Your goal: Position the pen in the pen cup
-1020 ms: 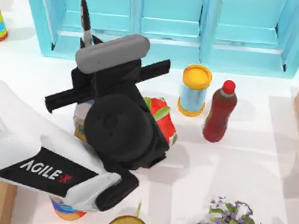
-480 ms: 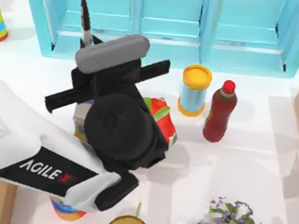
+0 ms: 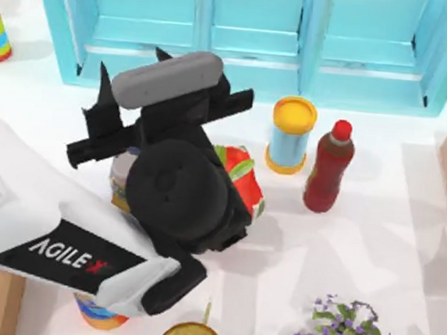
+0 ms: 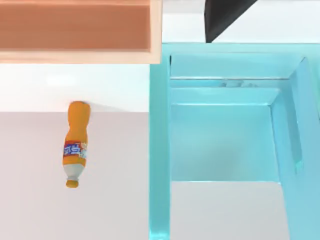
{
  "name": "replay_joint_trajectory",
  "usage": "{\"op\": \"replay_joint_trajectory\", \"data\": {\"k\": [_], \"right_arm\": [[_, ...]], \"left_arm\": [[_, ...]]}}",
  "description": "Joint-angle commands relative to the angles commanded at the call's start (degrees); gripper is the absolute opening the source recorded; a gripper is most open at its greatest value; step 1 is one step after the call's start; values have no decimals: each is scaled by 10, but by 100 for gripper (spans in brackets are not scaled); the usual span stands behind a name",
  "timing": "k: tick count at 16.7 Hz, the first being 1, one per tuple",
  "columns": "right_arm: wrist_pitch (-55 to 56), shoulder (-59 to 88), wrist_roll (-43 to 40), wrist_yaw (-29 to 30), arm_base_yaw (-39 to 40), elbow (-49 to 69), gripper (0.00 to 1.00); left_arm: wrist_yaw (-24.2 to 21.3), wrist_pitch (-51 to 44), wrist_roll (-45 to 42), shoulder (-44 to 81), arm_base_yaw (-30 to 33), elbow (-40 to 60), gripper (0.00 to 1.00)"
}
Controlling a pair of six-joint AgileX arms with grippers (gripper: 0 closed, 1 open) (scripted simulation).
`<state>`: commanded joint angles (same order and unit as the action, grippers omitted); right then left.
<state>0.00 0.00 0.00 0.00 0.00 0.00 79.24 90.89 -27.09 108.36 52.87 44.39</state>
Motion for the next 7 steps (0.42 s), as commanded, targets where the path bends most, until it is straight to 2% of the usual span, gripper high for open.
{"op": "replay_joint_trajectory", "data": {"k": [1,2,7], "right_arm": [[0,0,0,0,0,0,100],[0,0,0,0,0,0,100],[0,0,0,0,0,0,100]], "left_arm": [[0,0,0,0,0,0,98],[0,0,0,0,0,0,100],[0,0,0,0,0,0,100]]}}
